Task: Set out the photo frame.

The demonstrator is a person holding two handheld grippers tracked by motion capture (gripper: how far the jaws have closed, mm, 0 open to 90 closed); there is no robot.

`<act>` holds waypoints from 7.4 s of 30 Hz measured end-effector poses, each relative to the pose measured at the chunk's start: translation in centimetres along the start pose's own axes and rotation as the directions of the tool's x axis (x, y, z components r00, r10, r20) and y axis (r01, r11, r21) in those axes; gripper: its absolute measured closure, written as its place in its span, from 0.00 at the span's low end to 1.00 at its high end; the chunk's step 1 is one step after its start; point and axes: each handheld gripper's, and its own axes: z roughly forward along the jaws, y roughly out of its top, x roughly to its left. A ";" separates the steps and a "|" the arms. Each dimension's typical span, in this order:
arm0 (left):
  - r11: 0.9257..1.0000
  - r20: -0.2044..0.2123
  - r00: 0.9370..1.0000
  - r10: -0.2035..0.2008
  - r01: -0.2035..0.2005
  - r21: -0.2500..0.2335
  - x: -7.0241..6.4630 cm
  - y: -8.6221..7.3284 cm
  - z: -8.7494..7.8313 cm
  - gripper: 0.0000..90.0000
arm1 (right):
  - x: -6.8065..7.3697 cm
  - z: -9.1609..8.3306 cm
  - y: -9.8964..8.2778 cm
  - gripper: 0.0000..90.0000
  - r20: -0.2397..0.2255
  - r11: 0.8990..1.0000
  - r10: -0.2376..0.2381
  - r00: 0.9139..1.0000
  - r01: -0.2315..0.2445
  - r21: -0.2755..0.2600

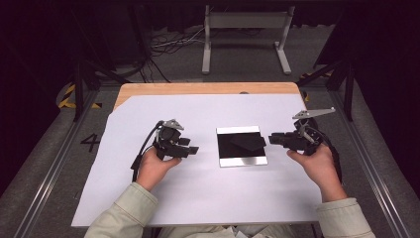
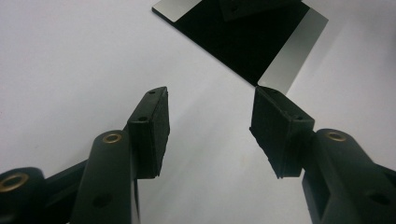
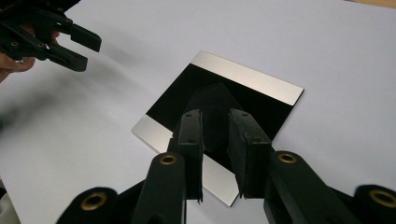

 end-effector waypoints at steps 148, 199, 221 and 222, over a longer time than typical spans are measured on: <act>0.998 -0.040 0.997 -0.060 0.060 -0.017 0.8 -1.9 -1.6 0.52 | -1.9 5.9 2.1 0.93 -0.319 0.941 0.314 0.894 -0.249 0.227; 0.998 -0.045 0.997 -0.059 0.058 -0.023 0.8 -1.9 -1.7 0.53 | 0.9 5.1 -1.3 0.97 -0.347 0.998 0.003 0.938 -0.026 -0.060; 0.998 -0.046 0.997 -0.058 0.057 -0.021 0.7 -1.9 -1.6 0.52 | 2.2 4.2 -3.2 0.97 -0.287 0.993 -0.120 0.951 0.122 -0.012; 0.998 -0.046 0.997 -0.057 0.056 -0.021 0.7 -1.9 -1.6 0.52 | 2.2 4.1 -3.3 0.97 -0.283 0.992 -0.122 0.952 0.125 -0.005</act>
